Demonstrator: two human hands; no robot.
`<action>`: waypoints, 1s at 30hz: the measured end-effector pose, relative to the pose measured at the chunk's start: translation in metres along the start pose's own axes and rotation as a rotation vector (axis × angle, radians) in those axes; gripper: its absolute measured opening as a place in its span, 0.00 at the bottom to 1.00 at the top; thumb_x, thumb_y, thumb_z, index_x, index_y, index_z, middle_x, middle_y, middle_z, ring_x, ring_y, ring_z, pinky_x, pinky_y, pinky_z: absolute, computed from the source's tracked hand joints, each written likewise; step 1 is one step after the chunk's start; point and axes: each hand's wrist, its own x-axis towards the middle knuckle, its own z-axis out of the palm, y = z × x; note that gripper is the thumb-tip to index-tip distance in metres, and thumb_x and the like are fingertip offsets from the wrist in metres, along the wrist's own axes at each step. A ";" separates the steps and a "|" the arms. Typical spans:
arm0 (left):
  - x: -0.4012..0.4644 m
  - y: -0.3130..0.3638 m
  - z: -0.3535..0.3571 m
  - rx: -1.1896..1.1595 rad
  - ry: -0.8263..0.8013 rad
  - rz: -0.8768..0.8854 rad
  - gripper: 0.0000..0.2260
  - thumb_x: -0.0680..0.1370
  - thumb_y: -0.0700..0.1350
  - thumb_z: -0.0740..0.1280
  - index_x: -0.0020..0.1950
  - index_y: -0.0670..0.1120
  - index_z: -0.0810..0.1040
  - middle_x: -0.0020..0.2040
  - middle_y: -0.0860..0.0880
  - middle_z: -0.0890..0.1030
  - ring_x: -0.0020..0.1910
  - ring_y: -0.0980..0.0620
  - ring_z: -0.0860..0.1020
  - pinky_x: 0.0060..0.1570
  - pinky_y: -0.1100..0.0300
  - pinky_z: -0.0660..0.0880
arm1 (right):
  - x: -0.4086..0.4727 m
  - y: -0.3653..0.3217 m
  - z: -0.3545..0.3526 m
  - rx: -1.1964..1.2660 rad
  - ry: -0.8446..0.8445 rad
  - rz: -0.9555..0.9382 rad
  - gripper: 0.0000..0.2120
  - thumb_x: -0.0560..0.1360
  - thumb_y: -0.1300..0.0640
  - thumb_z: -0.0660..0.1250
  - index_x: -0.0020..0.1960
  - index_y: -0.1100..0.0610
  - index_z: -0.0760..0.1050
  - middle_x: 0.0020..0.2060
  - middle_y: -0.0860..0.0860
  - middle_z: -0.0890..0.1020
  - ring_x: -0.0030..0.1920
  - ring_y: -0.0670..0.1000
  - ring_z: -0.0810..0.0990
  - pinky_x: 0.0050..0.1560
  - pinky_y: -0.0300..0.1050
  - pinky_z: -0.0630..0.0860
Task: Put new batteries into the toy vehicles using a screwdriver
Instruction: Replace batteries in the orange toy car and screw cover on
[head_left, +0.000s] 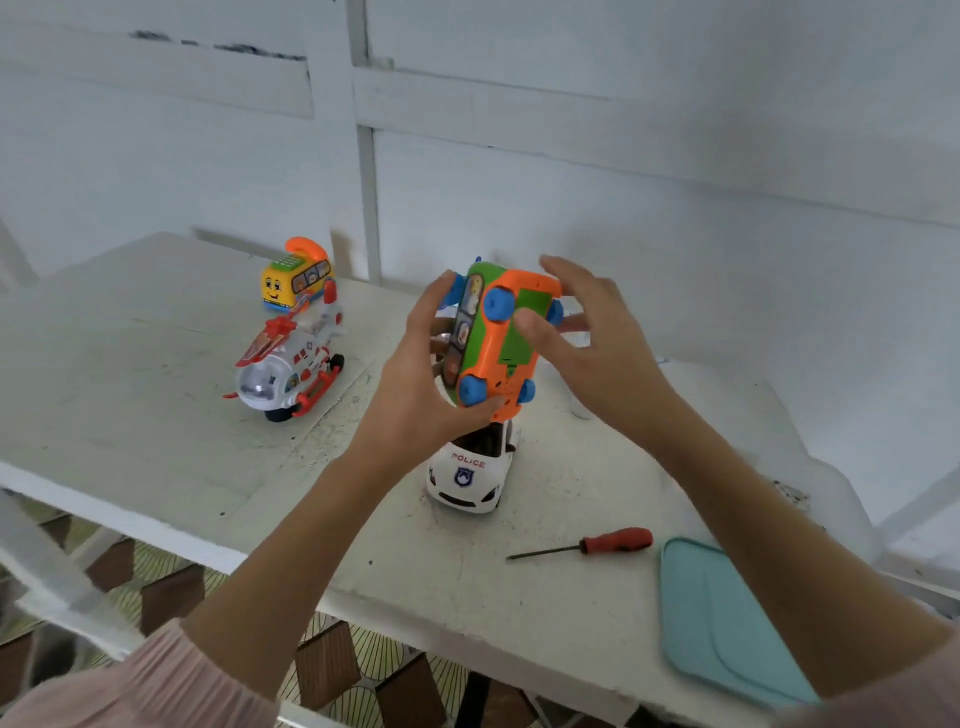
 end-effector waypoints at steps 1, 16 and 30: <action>0.002 -0.001 -0.005 -0.011 0.005 0.003 0.44 0.65 0.38 0.79 0.67 0.64 0.56 0.57 0.62 0.69 0.53 0.72 0.73 0.46 0.77 0.71 | 0.008 -0.004 0.008 -0.022 -0.009 -0.013 0.25 0.75 0.44 0.62 0.69 0.48 0.63 0.58 0.48 0.68 0.53 0.45 0.72 0.49 0.35 0.70; 0.060 -0.086 -0.172 0.018 0.164 0.052 0.38 0.68 0.46 0.77 0.71 0.50 0.58 0.68 0.58 0.65 0.64 0.67 0.69 0.54 0.74 0.69 | 0.151 -0.084 0.153 0.409 -0.057 0.283 0.12 0.73 0.53 0.66 0.55 0.56 0.73 0.46 0.53 0.80 0.45 0.52 0.82 0.44 0.51 0.82; 0.075 -0.176 -0.320 0.163 0.215 -0.053 0.32 0.64 0.52 0.74 0.66 0.51 0.67 0.60 0.61 0.71 0.58 0.68 0.72 0.50 0.76 0.71 | 0.242 -0.106 0.305 0.369 -0.459 0.313 0.11 0.76 0.51 0.64 0.53 0.56 0.75 0.52 0.57 0.81 0.55 0.57 0.78 0.59 0.57 0.74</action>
